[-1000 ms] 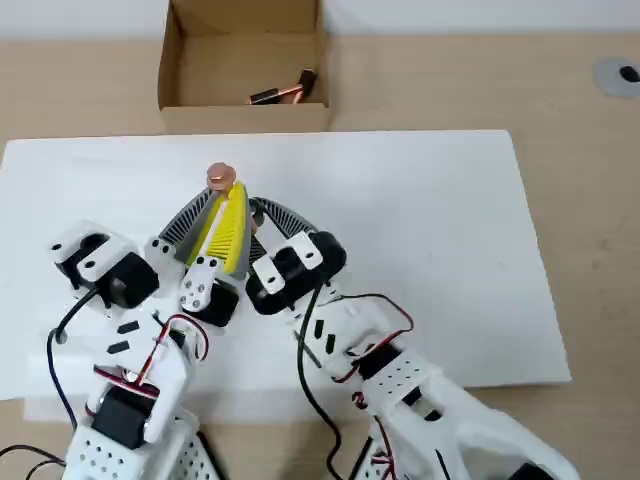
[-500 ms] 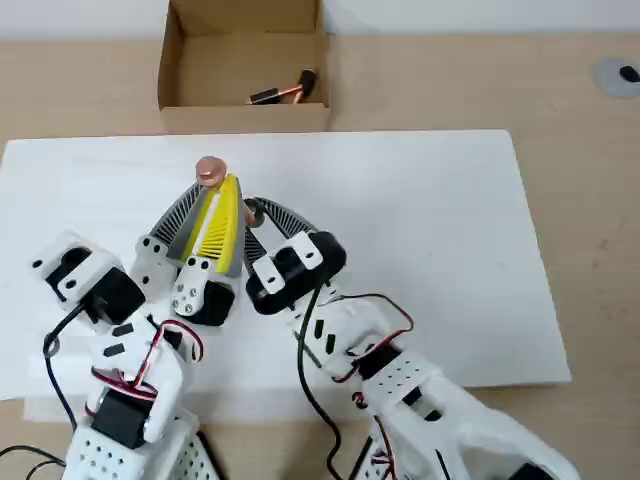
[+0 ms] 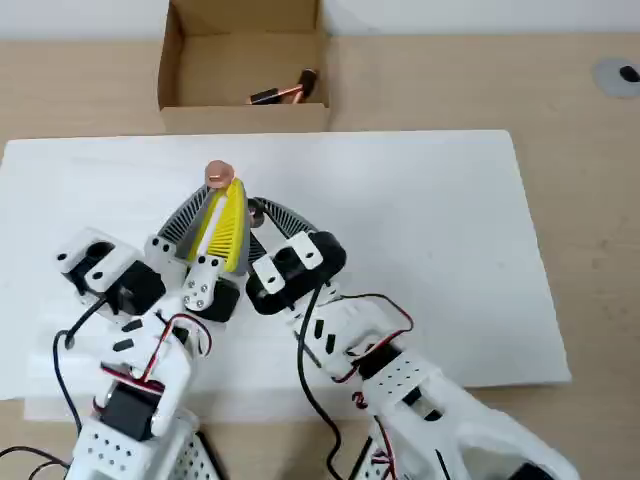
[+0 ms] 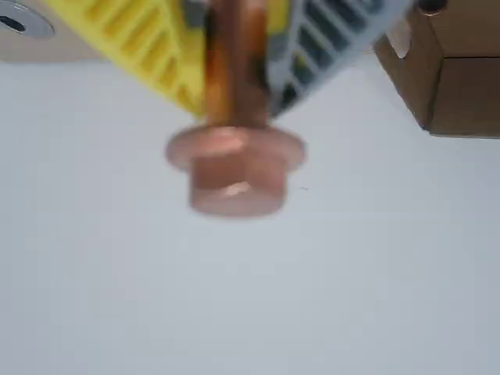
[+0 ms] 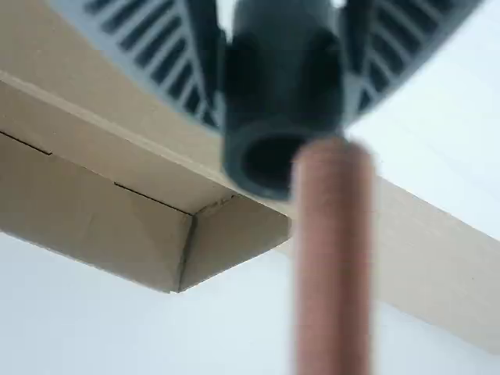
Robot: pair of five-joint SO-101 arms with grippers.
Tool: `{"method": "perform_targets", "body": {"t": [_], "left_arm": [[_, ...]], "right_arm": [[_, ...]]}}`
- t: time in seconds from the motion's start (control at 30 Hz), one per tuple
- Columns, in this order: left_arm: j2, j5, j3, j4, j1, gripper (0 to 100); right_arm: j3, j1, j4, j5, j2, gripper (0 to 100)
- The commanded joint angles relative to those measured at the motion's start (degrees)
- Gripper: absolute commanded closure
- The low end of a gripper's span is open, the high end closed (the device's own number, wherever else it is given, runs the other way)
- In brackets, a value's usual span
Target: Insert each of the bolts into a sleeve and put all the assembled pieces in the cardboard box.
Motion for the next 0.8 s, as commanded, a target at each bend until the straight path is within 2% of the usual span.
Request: {"method": "perform_targets", "body": {"t": [0.0, 0.17, 0.33, 0.53, 0.77], "left_arm": [[-0.48, -2.90, 1.85, -5.80, -0.53, 99], [-0.48, -5.01, 5.27, -13.01, -0.53, 99], [-0.48, -4.92, 4.48, -16.53, -0.53, 99], [-0.48, -4.57, 4.92, -16.18, -0.53, 99], [-0.48, -2.81, 6.24, -10.37, 0.00, 99]], "right_arm": [[-0.92, 0.75, -1.67, -0.44, -1.98, 98.9], [-0.92, 0.75, -1.67, -0.44, -1.98, 98.9], [-0.92, 0.75, -1.67, -0.35, -1.98, 98.9], [-0.92, 0.75, -1.67, -0.35, -1.98, 98.9], [-0.92, 0.75, -1.67, -0.35, -1.98, 98.9]]}}
